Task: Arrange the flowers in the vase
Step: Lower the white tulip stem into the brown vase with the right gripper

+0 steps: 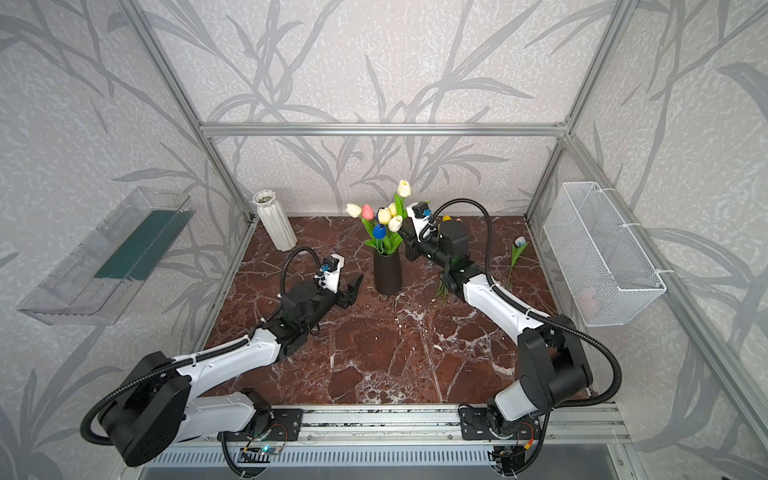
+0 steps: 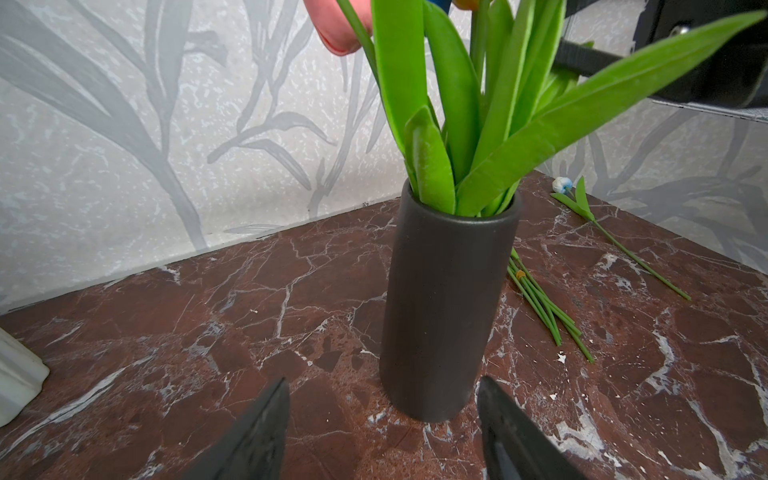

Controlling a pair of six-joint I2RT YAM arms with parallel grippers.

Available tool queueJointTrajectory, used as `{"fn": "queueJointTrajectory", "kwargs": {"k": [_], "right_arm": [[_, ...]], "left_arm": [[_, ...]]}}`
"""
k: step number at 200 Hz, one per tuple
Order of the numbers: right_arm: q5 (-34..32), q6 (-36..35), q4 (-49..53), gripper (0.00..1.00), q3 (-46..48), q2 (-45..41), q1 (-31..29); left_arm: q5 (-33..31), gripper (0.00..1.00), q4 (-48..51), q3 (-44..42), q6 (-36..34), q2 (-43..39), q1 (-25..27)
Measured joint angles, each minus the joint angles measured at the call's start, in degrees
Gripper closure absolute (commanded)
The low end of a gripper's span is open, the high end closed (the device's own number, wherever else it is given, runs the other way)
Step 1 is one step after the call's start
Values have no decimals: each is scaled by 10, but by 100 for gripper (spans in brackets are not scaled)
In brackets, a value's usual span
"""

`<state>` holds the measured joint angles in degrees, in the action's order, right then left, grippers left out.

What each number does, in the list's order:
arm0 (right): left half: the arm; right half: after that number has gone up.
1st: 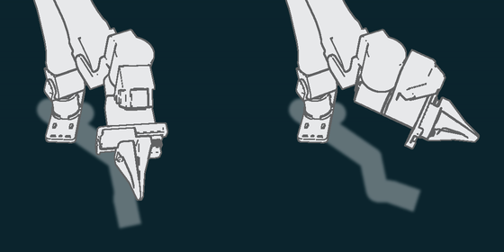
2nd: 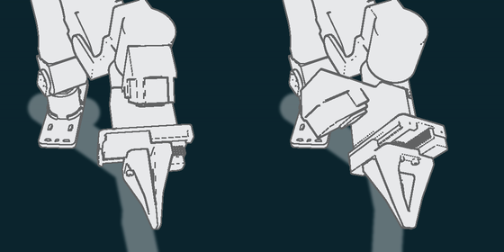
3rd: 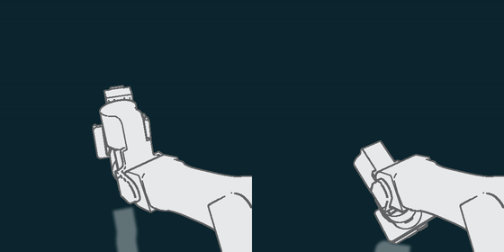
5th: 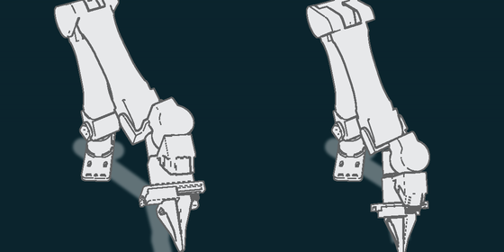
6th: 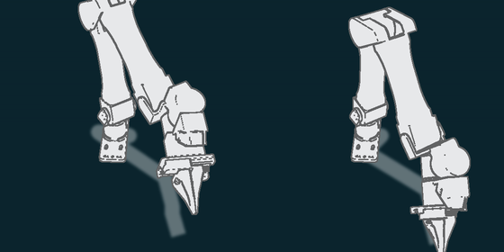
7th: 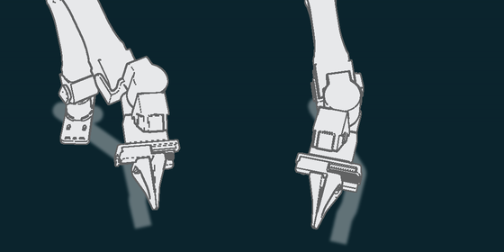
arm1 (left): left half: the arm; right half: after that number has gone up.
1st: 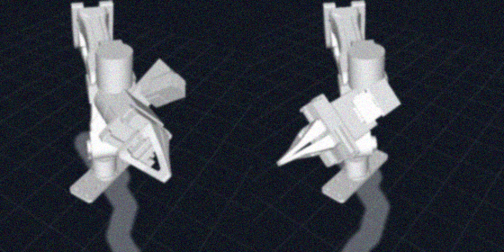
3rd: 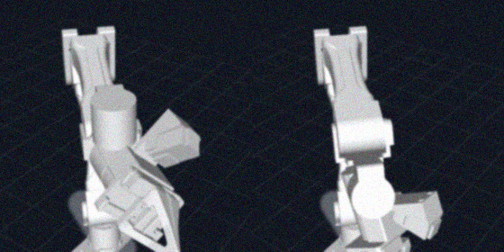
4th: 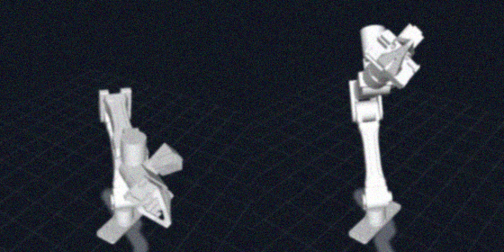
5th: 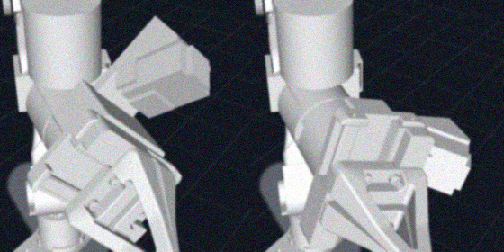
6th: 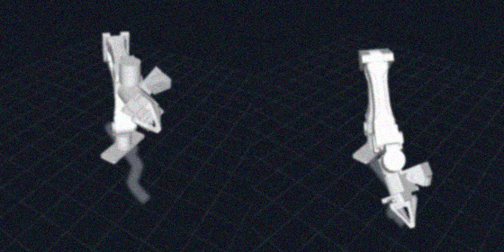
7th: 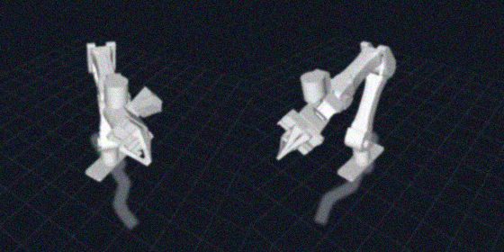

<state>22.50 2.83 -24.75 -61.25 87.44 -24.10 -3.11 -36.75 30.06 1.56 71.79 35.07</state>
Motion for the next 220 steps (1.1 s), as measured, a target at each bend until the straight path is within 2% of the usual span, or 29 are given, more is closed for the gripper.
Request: {"fn": "queueJointTrajectory", "kwargs": {"k": [26,45,88,122,164,220], "right_arm": [[0,-1,15,91,0,3,-5],[-3,-6,28,73,-2,3,-6],[-17,-21,62,65,-11,-1,-6],[-31,-34,90,55,-29,-8,-7],[-40,-52,101,49,-26,-27,-7],[-29,-77,91,25,52,-89,-4]], "left_arm": [[0,28,-1,0,0,0,0],[0,28,-1,0,0,0,0],[0,28,-1,0,0,0,0],[0,28,-1,0,0,0,0],[0,28,-2,0,0,0,0],[0,28,-2,0,0,0,0]]}}
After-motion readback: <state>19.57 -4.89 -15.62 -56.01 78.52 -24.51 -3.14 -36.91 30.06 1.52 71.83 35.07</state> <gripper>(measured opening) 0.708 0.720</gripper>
